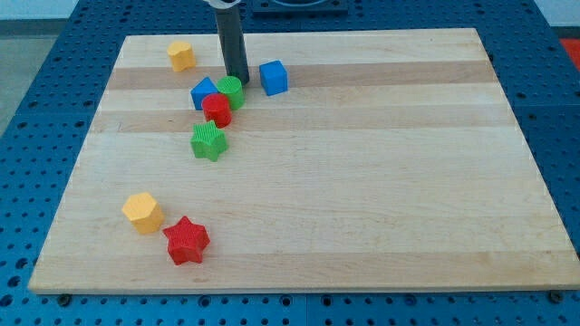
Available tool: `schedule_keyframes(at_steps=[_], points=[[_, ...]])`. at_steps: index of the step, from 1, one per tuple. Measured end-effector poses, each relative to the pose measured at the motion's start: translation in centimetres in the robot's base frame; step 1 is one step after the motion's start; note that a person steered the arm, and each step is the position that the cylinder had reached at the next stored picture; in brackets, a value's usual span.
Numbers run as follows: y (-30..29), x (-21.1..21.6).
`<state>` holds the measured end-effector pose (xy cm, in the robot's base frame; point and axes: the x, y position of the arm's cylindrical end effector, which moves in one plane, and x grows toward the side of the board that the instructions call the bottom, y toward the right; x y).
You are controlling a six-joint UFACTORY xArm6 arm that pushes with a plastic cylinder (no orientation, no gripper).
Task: Slide the cube to the top right of the green circle
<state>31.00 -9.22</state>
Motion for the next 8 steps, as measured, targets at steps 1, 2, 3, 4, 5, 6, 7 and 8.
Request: schedule_keyframes(at_steps=[1,2,3,4,5,6,7,8], points=[[4.2,-0.1],[9.2,-2.5],[10.2,0.9],[11.7,4.7],[12.7,2.1],[15.2,0.3],[18.4,-0.8],[16.2,-0.8]])
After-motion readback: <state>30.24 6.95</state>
